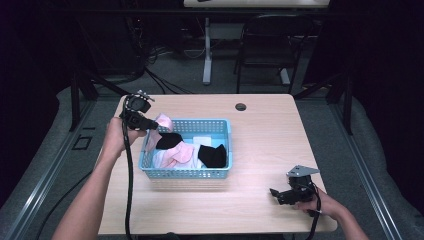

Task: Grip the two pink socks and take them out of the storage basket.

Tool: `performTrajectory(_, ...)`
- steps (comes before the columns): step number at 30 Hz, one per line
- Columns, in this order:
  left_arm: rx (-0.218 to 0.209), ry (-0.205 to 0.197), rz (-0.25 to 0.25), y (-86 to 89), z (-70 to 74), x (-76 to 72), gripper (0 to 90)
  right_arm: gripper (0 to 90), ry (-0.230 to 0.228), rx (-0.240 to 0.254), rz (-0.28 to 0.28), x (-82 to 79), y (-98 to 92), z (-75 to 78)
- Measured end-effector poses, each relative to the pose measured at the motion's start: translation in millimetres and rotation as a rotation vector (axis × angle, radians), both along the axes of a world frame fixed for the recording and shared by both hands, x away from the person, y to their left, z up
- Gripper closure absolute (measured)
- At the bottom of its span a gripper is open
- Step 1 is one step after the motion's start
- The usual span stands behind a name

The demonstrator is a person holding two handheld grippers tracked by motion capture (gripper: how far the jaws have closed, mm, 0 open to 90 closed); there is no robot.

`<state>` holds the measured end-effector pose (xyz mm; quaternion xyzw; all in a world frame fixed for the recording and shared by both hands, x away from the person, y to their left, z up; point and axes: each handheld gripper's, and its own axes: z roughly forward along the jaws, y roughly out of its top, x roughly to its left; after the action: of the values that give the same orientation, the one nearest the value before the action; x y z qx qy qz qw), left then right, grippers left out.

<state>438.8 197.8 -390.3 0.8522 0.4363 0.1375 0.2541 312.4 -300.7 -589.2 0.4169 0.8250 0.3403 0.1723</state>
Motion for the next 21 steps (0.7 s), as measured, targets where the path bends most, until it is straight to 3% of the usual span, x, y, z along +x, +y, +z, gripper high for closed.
performTrajectory(8,-0.007,-0.016,0.012,13.3,16.7,-7.3,83.7,0.0,0.0,0.0,0.0,0.0,0.0,0.0)
performTrajectory(21,0.004,-0.022,0.091,59.0,29.3,-17.8,83.7,0.0,0.0,0.0,0.0,0.0,0.0,0.0)
